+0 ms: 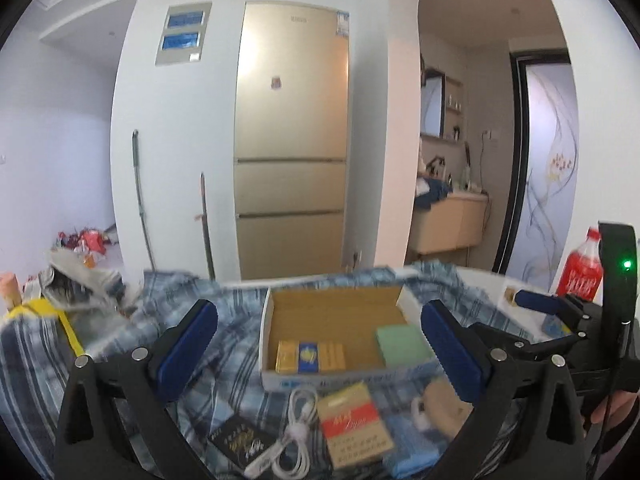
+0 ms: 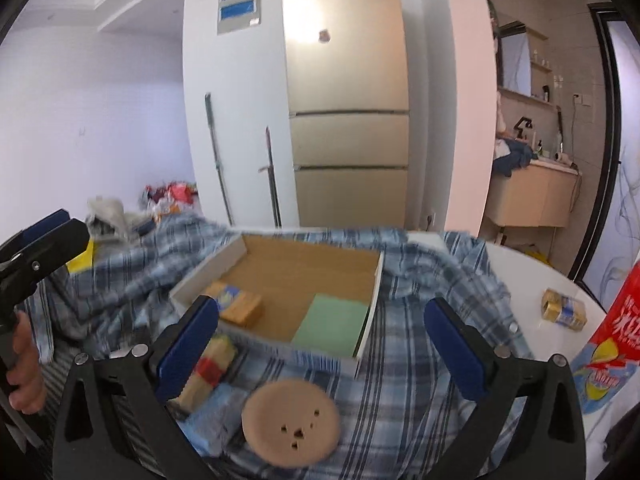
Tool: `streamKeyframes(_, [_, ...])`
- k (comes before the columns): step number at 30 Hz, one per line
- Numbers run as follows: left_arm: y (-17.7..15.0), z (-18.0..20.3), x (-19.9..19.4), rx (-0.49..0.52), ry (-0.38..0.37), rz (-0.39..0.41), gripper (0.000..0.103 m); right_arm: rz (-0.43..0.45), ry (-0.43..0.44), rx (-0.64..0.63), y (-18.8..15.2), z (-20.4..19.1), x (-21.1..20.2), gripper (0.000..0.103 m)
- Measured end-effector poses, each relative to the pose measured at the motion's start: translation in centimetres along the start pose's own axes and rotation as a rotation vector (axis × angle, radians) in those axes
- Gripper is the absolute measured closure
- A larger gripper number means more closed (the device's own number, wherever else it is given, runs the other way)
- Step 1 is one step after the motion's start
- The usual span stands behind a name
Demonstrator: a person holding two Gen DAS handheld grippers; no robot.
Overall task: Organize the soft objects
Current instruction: 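Grasp the red Liqun pack with the left tool while the right tool grasps the wooden coaster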
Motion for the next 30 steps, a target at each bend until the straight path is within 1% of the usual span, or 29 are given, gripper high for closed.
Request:
streamKeyframes(4, [-1.8, 0.2, 0.6, -0.003, -0.003, -0.021, 0.0, -0.049, 0.002, -0.01, -1.8, 0.2, 0.9, 0.0])
streamKeyframes(7, [-3.4, 0.8, 1.6, 0.021, -0.007, -0.037, 0.0, -0.1, 0.008, -0.005, -2.8, 0.2, 1.7, 0.0])
streamKeyframes(8, [-3.9, 0.9, 1.8, 0.03, 0.003, -0.049, 0.0, -0.125, 0.012, 0.005, -3.1, 0.3, 2.1, 0.0])
streamKeyframes(9, [-4.3, 1.1, 2.3, 0.034, -0.003, -0.072, 0.0, -0.147, 0.015, 0.014, -3.4, 0.4, 2.3, 0.0])
streamKeyframes(10, [-4.5, 1.2, 2.6, 0.032, -0.018, -0.084, 0.0, -0.181, 0.019, 0.023, -3.8, 0.5, 2.7, 0.0])
streamKeyframes(13, [-4.7, 1.2, 2.8, 0.026, -0.022, -0.092, 0.0, -0.272, 0.008, 0.033, -5.2, 0.8, 3.7, 0.0])
streamKeyframes(16, [-5.3, 1.0, 3.5, 0.01, -0.034, -0.126, 0.0, -0.355, 0.009, 0.036, -6.6, 0.8, 4.6, 0.0])
streamKeyframes(20, [-5.9, 1.2, 4.3, -0.004, -0.067, -0.163, 0.0, -0.418, 0.005, 0.029, -7.9, 0.9, 5.6, 0.0])
streamKeyframes(22, [-6.0, 1.2, 4.4, -0.008, -0.078, -0.166, 0.0, -0.45, 0.003, 0.04, -8.5, 1.1, 6.0, 0.001])
streamKeyframes(24, [-5.9, 1.4, 4.3, -0.006, -0.086, -0.159, 0.0, -0.482, 0.015, 0.062, -8.9, 1.4, 6.3, 0.005])
streamKeyframes(29, [-5.8, 1.7, 4.1, 0.005, -0.102, -0.153, 0.0, -0.524, 0.07, 0.094, -9.4, 1.2, 6.4, 0.022])
streamKeyframes(30, [-5.9, 1.8, 4.1, 0.005, -0.108, -0.155, 0.001, -0.525, 0.075, 0.09, -9.5, 1.1, 6.4, 0.022])
Point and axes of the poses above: each gripper's, at about its wrist camera, not at the fingertips, and x roughly the way its jaws point, z to its right, y to its top, the point moved 8 cm from there along x, roughly the way its jaws point, and after that the axes turned 12 degrees about x, right-handed, at the moved point
